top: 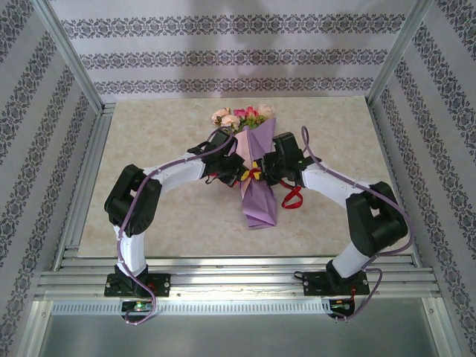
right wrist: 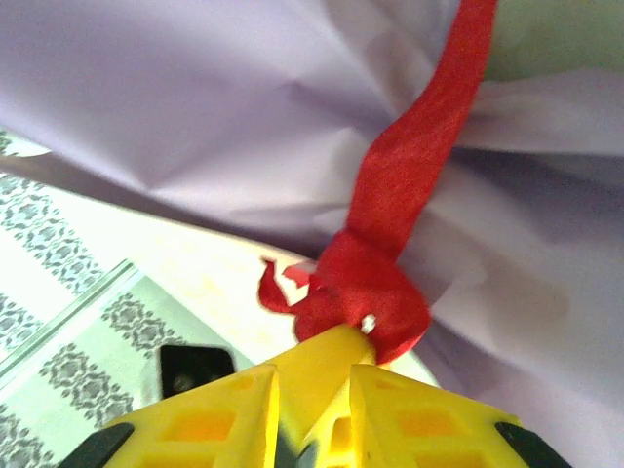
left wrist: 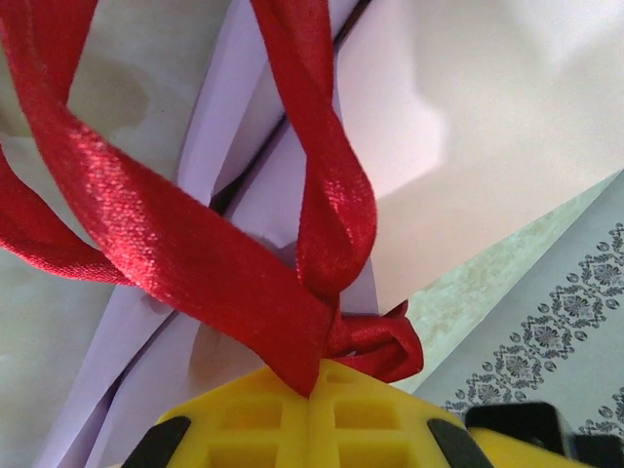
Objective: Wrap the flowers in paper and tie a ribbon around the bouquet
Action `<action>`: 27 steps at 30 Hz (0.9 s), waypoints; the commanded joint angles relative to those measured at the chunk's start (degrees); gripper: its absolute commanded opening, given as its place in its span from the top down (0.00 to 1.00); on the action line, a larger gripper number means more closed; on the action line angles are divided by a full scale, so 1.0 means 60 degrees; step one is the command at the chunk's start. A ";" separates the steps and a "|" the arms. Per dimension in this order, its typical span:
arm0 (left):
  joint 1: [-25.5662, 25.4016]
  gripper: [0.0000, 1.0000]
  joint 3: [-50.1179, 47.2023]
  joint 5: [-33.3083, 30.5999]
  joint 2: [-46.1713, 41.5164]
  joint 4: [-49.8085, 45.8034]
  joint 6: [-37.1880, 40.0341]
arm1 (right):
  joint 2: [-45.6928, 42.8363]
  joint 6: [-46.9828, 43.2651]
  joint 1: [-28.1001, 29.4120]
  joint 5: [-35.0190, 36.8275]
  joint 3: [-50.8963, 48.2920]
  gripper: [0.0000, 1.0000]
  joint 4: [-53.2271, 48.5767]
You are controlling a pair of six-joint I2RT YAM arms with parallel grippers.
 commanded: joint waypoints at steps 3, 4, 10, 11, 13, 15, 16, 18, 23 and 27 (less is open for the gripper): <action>-0.0188 1.00 -0.0175 -0.0096 -0.0040 -0.0208 0.0063 | 0.0038 0.0093 -0.0045 0.0283 0.0182 0.76 -0.0240; -0.0210 1.00 -0.0175 -0.0106 -0.0051 -0.0208 0.0056 | 0.0170 0.0089 -0.0045 0.0274 0.0216 0.76 -0.0162; -0.0261 1.00 -0.0247 -0.0117 -0.0056 -0.0183 0.0037 | 0.0741 -0.0088 0.0009 0.0248 0.0514 0.78 -0.0241; -0.0261 1.00 -0.0249 -0.0116 -0.0070 -0.0177 0.0045 | 0.0780 -0.0087 0.0027 0.0263 0.0490 0.78 -0.0226; -0.0270 1.00 -0.0252 -0.0129 -0.0069 -0.0176 0.0045 | 0.0846 -0.0096 0.0070 0.0238 0.0456 0.78 -0.0221; -0.0263 1.00 -0.0234 -0.0137 -0.0072 -0.0172 0.0040 | 0.0892 -0.0094 0.0101 0.0234 0.0430 0.78 -0.0236; -0.0265 1.00 -0.0221 -0.0147 -0.0062 -0.0173 0.0041 | 0.0894 -0.0099 0.0103 0.0247 0.0417 0.78 -0.0244; -0.0268 1.00 -0.0205 -0.0139 -0.0058 -0.0197 0.0045 | 0.0929 -0.0145 0.0090 0.0278 0.0401 0.78 -0.0257; -0.0275 1.00 -0.0205 -0.0156 -0.0056 -0.0211 0.0045 | 0.0937 -0.0268 0.0086 0.0262 0.0427 0.78 -0.0431; -0.0272 1.00 -0.0205 -0.0174 -0.0064 -0.0209 0.0037 | 0.0849 -0.0264 0.0102 0.0278 0.0293 0.78 -0.0467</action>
